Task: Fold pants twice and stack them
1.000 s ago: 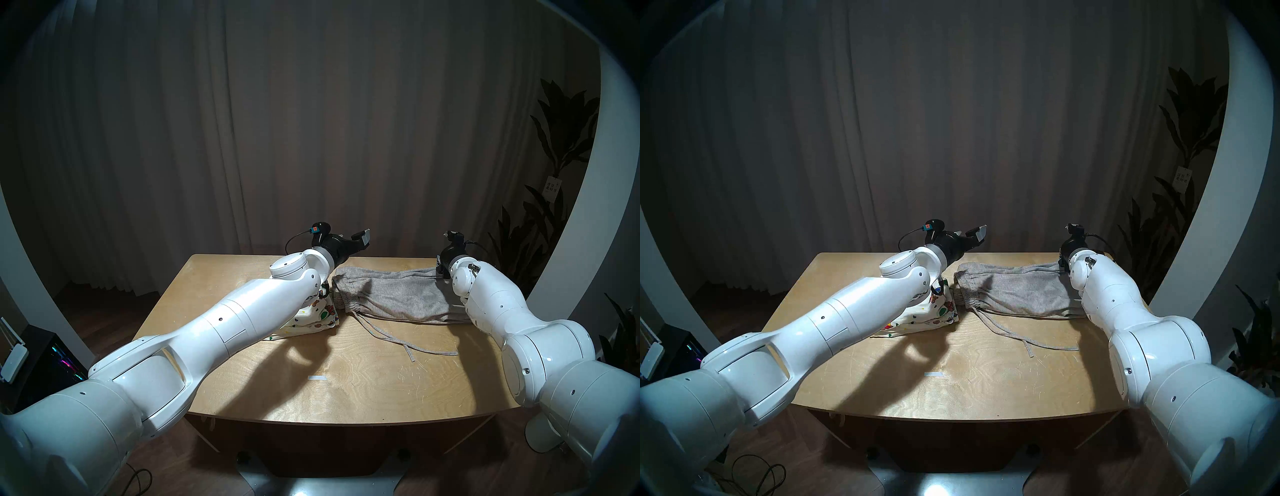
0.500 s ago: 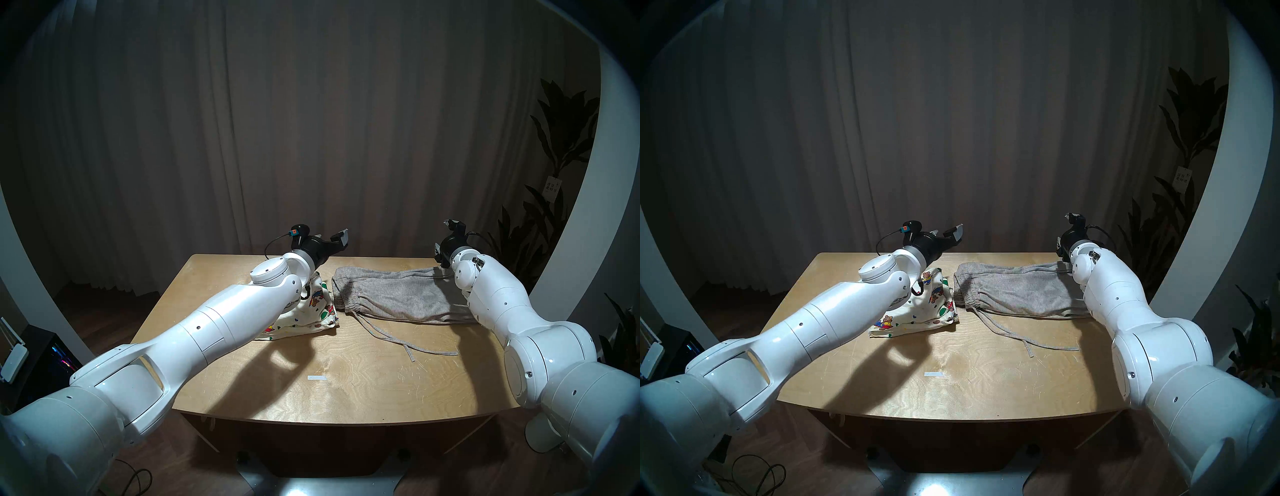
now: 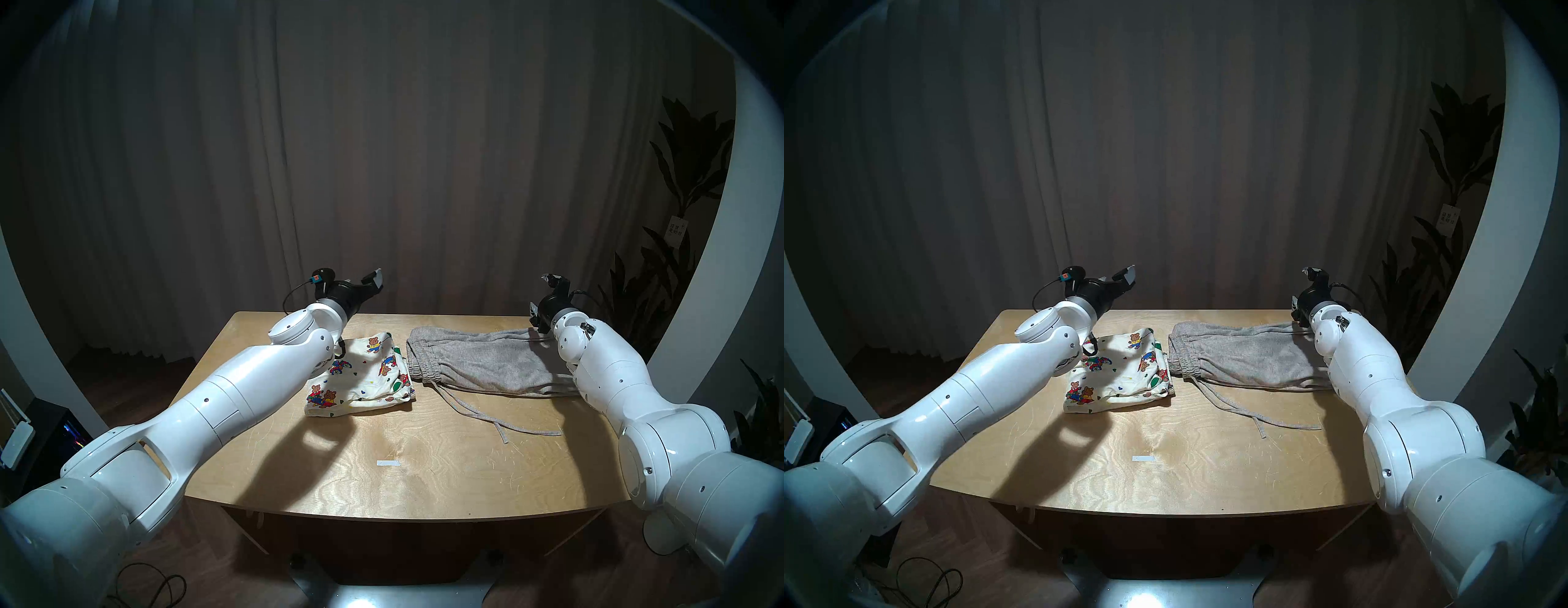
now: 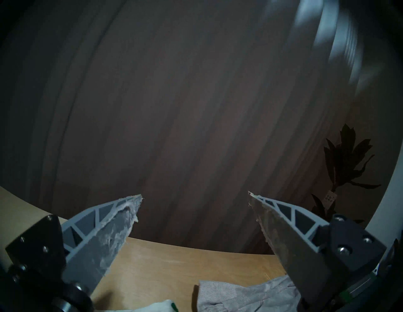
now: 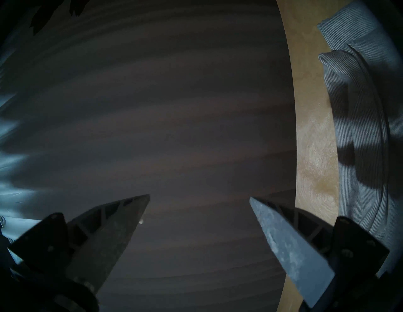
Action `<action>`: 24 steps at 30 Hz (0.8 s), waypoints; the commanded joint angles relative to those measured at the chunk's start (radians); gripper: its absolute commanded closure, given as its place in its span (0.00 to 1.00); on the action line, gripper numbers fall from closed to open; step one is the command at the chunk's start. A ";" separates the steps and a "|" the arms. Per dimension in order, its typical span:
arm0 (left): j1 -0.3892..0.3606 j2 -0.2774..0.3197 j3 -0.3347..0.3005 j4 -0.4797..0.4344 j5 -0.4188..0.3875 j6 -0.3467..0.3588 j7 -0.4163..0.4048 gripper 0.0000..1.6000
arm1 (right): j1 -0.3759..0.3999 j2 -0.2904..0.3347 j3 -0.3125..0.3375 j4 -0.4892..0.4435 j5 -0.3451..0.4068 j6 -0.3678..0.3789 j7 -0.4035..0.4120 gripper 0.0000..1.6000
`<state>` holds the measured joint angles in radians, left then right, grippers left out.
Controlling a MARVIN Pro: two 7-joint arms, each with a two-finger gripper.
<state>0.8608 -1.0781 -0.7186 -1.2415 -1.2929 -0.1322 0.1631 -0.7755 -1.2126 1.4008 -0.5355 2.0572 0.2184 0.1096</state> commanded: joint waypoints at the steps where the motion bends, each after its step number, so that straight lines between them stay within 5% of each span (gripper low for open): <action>1: 0.013 0.054 -0.048 -0.024 -0.026 -0.024 0.008 0.00 | -0.015 0.005 0.006 -0.047 0.010 0.020 0.008 0.00; 24: 0.064 0.119 -0.127 -0.071 -0.133 -0.044 0.051 0.00 | -0.127 0.039 0.037 -0.117 0.045 0.065 0.007 0.00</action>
<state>0.9246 -0.9668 -0.8178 -1.2802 -1.4014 -0.1644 0.2187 -0.8858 -1.1906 1.4273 -0.6076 2.0945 0.2720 0.1089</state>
